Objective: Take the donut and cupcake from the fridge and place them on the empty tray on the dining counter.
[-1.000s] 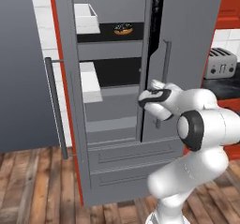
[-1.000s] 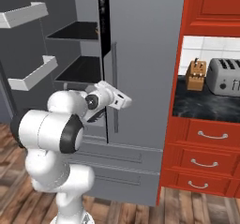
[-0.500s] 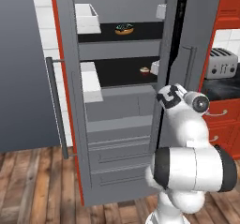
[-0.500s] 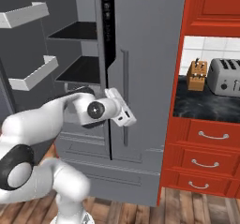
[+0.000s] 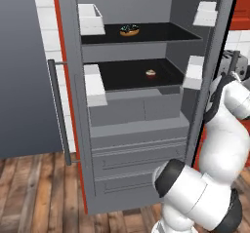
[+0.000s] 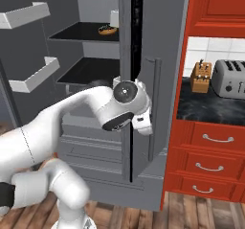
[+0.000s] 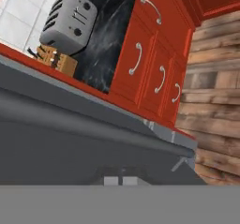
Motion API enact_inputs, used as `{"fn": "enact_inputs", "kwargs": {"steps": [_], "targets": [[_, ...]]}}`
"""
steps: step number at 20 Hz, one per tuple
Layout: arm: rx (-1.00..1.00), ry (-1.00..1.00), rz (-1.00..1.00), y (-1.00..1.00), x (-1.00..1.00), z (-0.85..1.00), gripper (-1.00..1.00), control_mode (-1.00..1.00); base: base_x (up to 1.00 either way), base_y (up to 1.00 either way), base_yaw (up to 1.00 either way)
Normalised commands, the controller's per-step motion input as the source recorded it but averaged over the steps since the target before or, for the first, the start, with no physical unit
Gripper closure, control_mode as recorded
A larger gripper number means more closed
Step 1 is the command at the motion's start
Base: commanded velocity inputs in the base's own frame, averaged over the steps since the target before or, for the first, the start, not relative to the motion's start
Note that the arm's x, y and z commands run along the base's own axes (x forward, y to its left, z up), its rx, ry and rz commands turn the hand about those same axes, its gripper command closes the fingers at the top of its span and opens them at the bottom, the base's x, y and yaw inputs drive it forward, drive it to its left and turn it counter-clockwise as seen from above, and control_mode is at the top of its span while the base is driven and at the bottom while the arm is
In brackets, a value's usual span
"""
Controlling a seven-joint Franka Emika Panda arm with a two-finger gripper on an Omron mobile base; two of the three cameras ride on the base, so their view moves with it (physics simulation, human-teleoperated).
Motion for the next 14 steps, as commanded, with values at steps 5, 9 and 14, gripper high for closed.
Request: {"fn": "enact_inputs", "kwargs": {"steps": [5, 9, 14], "targets": [[-0.02, -0.07, -0.01, 0.82, -1.00, 0.01, 1.00, -1.00, 0.00, 0.00, 0.00], [-0.29, -0.13, 0.00, 1.00, -0.80, 0.01, 1.00, -1.00, 0.00, 0.00, 0.00], [-0.41, -0.24, -0.05, 1.00, -0.05, 0.34, 1.00, -1.00, 0.00, 0.00, 0.00]]}}
